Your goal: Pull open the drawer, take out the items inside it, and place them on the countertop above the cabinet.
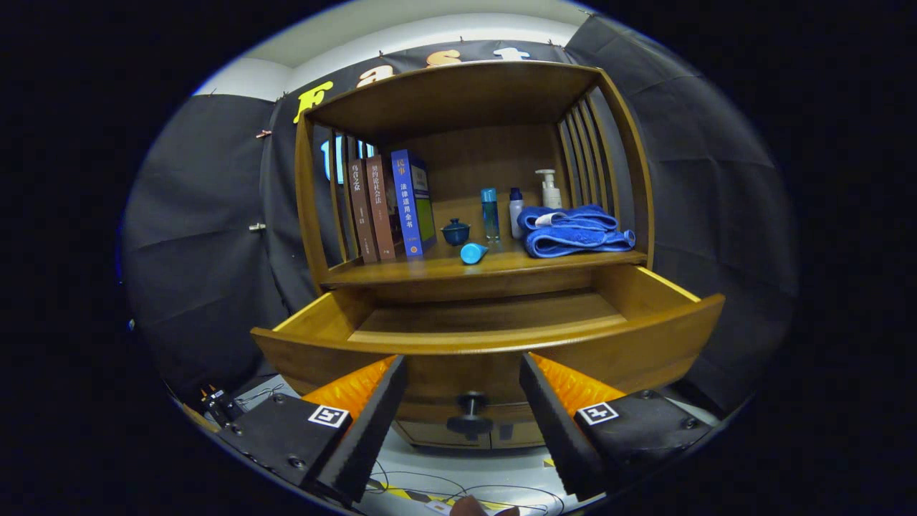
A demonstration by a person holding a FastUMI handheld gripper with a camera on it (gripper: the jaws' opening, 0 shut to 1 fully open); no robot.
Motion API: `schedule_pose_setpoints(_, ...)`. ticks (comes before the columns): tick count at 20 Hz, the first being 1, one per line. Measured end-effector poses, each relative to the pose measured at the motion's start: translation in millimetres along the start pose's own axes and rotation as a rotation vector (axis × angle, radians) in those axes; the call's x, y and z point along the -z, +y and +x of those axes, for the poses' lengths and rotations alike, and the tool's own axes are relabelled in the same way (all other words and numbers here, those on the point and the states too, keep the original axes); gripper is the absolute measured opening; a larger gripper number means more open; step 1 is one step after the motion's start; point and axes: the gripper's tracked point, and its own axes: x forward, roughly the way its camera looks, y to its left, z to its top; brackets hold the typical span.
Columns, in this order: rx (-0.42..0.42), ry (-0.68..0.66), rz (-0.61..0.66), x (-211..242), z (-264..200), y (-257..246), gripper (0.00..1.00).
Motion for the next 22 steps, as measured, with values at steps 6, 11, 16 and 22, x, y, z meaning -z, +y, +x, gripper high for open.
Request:
schedule_pose_setpoints(6, 0.037, -0.003, 0.004, 28.7, 15.1, -8.3, 1.00)
schedule_pose_setpoints(11, 0.092, -0.040, -0.058, 29.5, 19.2, -10.2, 0.98)
schedule_pose_setpoints(16, 0.105, -0.066, -0.055, 18.5, 33.6, -6.3, 0.98)
schedule_pose_setpoints(22, 0.108, -0.080, -0.080, 11.2, 78.1, -8.7, 0.99)
